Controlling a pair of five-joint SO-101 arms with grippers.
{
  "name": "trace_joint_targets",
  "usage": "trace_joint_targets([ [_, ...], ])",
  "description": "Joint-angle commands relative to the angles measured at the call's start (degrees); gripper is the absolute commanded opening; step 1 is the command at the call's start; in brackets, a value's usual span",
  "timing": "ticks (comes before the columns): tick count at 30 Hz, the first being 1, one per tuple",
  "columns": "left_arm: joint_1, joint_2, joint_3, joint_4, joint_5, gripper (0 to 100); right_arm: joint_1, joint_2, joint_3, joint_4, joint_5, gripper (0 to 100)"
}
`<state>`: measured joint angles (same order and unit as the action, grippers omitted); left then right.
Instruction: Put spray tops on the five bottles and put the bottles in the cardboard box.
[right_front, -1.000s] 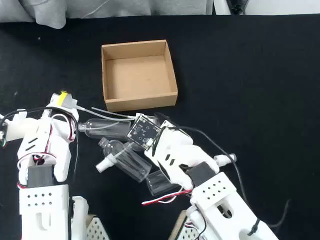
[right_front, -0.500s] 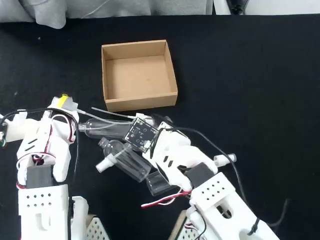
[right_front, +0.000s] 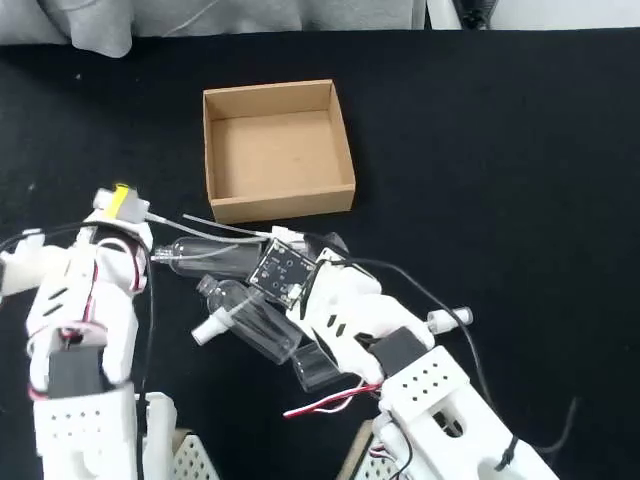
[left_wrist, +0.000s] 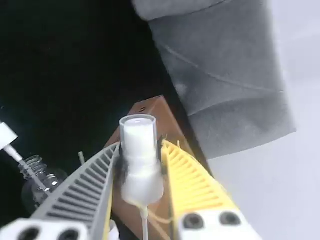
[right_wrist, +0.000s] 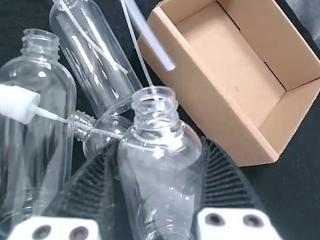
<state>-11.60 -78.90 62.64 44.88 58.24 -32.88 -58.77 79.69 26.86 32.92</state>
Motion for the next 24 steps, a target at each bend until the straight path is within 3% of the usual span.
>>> trace_joint_targets([
  [1,-0.9,-8.4,-2.9,3.3,-0.2,3,-0.9,-1.6,-0.6,-1.7,0.4,12.3],
  [24,-0.8,-12.6,3.7,1.9,-0.5,3,-3.3,-1.6,-0.5,-3.7,0.2,12.3],
])
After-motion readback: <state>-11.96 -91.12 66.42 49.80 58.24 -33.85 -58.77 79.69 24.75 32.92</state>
